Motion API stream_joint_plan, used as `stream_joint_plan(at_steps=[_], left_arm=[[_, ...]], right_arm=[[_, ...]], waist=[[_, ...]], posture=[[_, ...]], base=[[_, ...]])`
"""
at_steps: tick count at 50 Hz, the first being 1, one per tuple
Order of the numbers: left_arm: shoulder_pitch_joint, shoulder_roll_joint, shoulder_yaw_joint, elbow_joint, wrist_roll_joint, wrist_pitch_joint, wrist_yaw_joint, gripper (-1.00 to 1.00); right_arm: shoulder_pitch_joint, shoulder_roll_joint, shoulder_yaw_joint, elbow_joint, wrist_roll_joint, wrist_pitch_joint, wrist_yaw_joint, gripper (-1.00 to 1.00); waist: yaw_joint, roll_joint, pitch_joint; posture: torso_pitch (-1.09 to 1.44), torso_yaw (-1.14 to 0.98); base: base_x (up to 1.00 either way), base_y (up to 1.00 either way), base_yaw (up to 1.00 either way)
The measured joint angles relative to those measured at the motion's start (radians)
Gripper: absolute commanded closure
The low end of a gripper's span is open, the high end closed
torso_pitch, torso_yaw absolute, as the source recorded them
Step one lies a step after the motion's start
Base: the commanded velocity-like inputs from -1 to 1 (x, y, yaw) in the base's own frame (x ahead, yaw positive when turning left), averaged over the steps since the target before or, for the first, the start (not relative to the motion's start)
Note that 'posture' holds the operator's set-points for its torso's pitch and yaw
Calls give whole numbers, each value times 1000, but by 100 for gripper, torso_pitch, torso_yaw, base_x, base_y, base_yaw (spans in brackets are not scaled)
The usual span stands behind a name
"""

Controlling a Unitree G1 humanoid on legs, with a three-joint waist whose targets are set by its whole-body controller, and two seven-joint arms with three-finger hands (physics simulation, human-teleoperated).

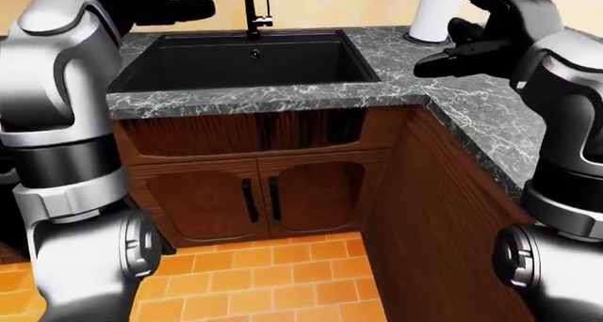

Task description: Turn the sink spout to the right.

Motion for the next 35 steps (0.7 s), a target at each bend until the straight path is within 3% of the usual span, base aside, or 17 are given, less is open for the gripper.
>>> stream_joint_plan(at_steps=[3, 5, 7, 11, 14, 16, 17, 18, 21, 24, 28, 30, 32, 35], left_arm=[[-8, 1, 0, 4, -1, -5, 0, -100], [-2, -8, -9, 6, -4, -5, -2, -100], [0, -13, -20, 23, -10, -1, -7, -100], [-4, -9, -17, 28, -12, 2, -8, -100], [-8, -5, -11, 13, -11, -4, -6, -100], [-14, 0, -9, 7, -12, -2, -5, -100], [-16, 4, -6, 4, -12, -1, -4, -100], [-13, 6, -2, 3, -11, -3, -3, -100], [-1, 9, 5, 26, -4, 2, 3, -100], [-10, 11, 4, 46, -2, -2, 4, -100], [-29, 16, -1, 50, -1, -11, 3, -100], [-36, 18, -2, 56, 1, -21, 0, -100], [-33, 13, -7, 64, -1, -31, -4, -100], [-36, 15, -18, 101, -7, -29, -14, -100]], right_arm=[[-4, 0, -1, 5, -5, -11, 1, -100], [5, -2, -7, 17, -10, -9, 1, -100], [7, -3, -8, 34, -19, 1, -2, -100], [-2, 1, -3, 35, -26, -2, 1, -100], [-2, 2, -6, 24, -25, -7, 4, -100], [-8, 1, -4, 28, -26, -6, 5, -100], [-11, 5, -2, 28, -27, -8, 5, -100], [-6, 11, 3, 28, -27, -10, 7, -100], [-1, 17, 22, 35, -19, 3, 17, -100], [-11, 11, 12, 27, -18, 12, 20, -100], [-28, 4, 4, 14, -26, 4, 16, -100], [-30, 2, 4, 12, -27, 1, 17, -100], [-19, -3, -4, 9, -30, 4, 16, -100], [-7, -8, -12, 16, -38, 29, 13, -100]], waist=[[4, -57, -8], [-9, -39, 5], [-13, -41, 6], [-8, -5, 9], [-13, 33, 13], [-19, 72, 7], [-16, 78, 2], [-9, 66, 7], [-2, 64, 7], [-4, 39, 2], [4, -12, 2], [7, -52, -6], [-6, -34, 5], [-13, -32, 8]], posture=[[0, 0], [0, 0], [0, 0], [0, 0], [0, 0], [0, 0], [0, 0], [0, 0], [0, 0], [0, 0], [0, 0], [0, 0], [0, 0], [0, 0]], base=[[14, 0, 0], [17, 0, 0], [18, 0, 0], [17, 0, 0], [17, 0, 0], [17, 0, 0], [18, 0, 0], [18, 0, 0], [17, 0, 0], [17, 0, 0], [18, 0, 0], [17, 0, 0], [17, 0, 0], [17, 0, 0]])
